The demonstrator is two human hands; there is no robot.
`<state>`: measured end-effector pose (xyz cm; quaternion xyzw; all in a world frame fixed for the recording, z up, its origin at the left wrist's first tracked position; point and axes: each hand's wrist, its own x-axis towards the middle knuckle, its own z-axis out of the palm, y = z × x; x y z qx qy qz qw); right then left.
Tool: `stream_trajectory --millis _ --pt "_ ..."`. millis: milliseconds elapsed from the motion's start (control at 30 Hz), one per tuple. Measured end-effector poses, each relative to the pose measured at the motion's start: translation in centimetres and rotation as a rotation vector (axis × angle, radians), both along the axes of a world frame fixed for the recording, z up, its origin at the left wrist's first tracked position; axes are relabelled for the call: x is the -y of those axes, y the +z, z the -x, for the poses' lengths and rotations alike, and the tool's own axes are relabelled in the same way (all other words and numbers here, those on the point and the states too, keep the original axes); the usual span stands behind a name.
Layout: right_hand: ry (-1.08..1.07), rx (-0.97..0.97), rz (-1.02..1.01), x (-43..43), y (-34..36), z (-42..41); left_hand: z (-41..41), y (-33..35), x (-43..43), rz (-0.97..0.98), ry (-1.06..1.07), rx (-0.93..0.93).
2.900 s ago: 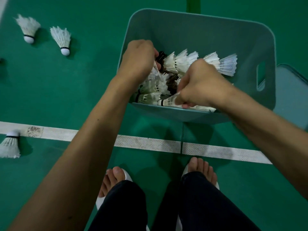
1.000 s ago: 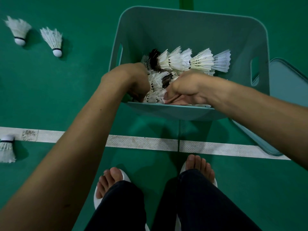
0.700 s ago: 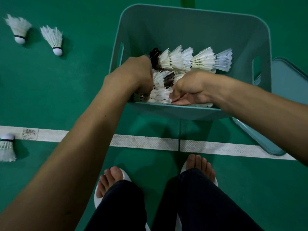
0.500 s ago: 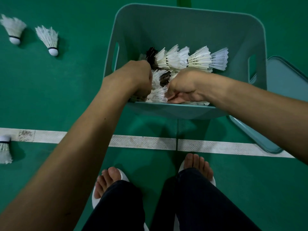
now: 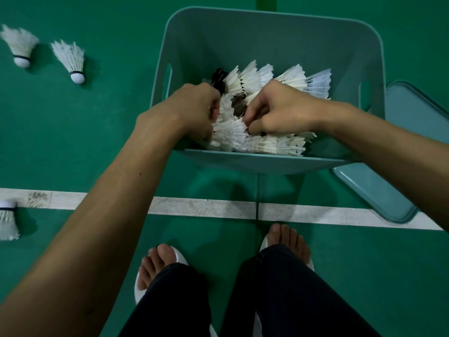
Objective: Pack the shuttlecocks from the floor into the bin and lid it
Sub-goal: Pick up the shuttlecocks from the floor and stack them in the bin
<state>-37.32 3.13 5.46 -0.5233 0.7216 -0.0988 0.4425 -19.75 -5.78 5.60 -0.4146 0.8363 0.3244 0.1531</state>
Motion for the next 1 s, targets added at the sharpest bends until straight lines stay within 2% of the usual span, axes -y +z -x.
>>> stream_trajectory --millis 267,667,833,1000 --pt "0.21 -0.026 -0.033 -1.5 -0.9 -0.2 0.0 -1.2 -0.7 0.072 0.004 0.011" --pt "0.094 0.071 -0.028 -1.1 1.0 1.3 -0.3 -0.8 -0.3 0.138 -0.022 0.024" --pt "-0.004 0.019 0.12 -0.2 4.2 0.4 -1.1 2.3 -0.3 0.259 -0.004 -0.176" --pt "-0.003 -0.077 0.355 2.3 7.4 -4.5 -6.3 5.5 -0.8 0.389 0.138 -0.446"
